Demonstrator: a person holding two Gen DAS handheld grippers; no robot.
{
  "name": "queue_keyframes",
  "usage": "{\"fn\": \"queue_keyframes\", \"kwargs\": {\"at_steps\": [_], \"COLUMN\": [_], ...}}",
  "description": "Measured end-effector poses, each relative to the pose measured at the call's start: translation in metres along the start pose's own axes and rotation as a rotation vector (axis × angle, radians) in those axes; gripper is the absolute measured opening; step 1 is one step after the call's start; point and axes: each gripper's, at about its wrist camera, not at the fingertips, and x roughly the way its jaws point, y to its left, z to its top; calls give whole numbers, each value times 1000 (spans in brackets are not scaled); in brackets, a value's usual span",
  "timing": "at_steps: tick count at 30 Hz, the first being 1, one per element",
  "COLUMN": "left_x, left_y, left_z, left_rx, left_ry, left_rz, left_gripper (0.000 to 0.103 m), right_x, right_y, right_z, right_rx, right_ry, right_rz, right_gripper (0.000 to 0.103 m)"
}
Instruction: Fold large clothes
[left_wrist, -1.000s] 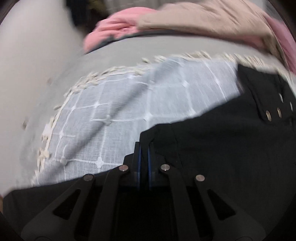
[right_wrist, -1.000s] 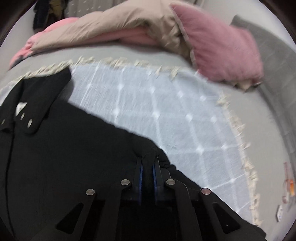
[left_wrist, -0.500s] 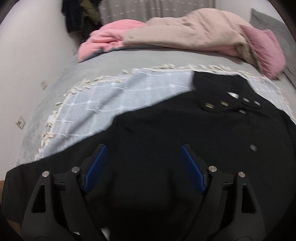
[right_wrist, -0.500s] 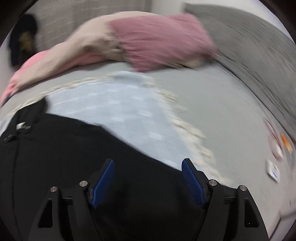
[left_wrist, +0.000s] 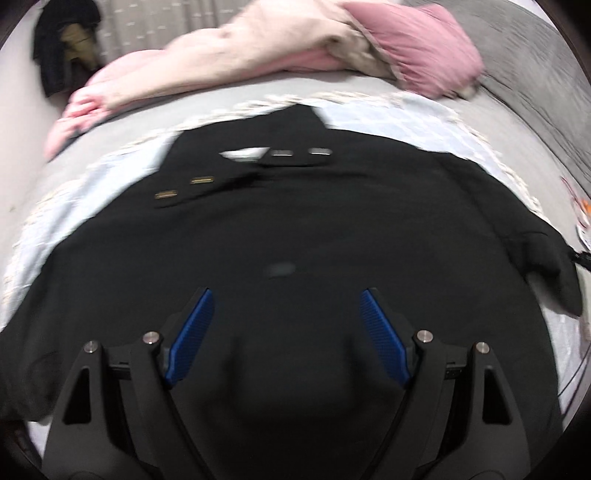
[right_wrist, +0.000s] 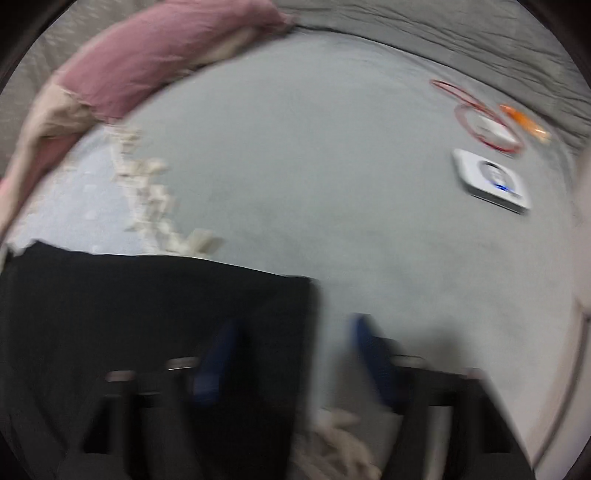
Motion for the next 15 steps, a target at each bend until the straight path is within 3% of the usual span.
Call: {"fn": "queue_keyframes", "kwargs": {"at_steps": [1,5,6,10,12,13,14,15], "left_x": [6,23,27,47,71,85,86,79], "left_y": [-20,-88,-106,-173,-202,-220,-234,-243], "left_z": [4,23,29,42,36,28,20,15], "left_rx": [18,49,48,47,51,79,139,193], "left_ry": [1,-5,-13,-28,29,70,28,-18], "left_rz": [-24,-118,-156,-311,-381,-330,-252,-224], "left_gripper": [82,82,82,82,82,83,87,87], "right_x": [-4,-56,-63,-64,-42,-23,-5,2], "right_y": [5,29,29,39,41,43,42,37], "right_z": [3,38,48,85,88,88,88,84], "right_rx": [-20,-178,-177,-205,-254,-278,-278,-265], "right_ry": [-16,-297,-321,-331,-304,-253,-215,-192], "right_rz": [-13,-355,-359,-386,-428,-443,-448,-475], "right_gripper": [8,7,7,6,7,7,9,10]}}
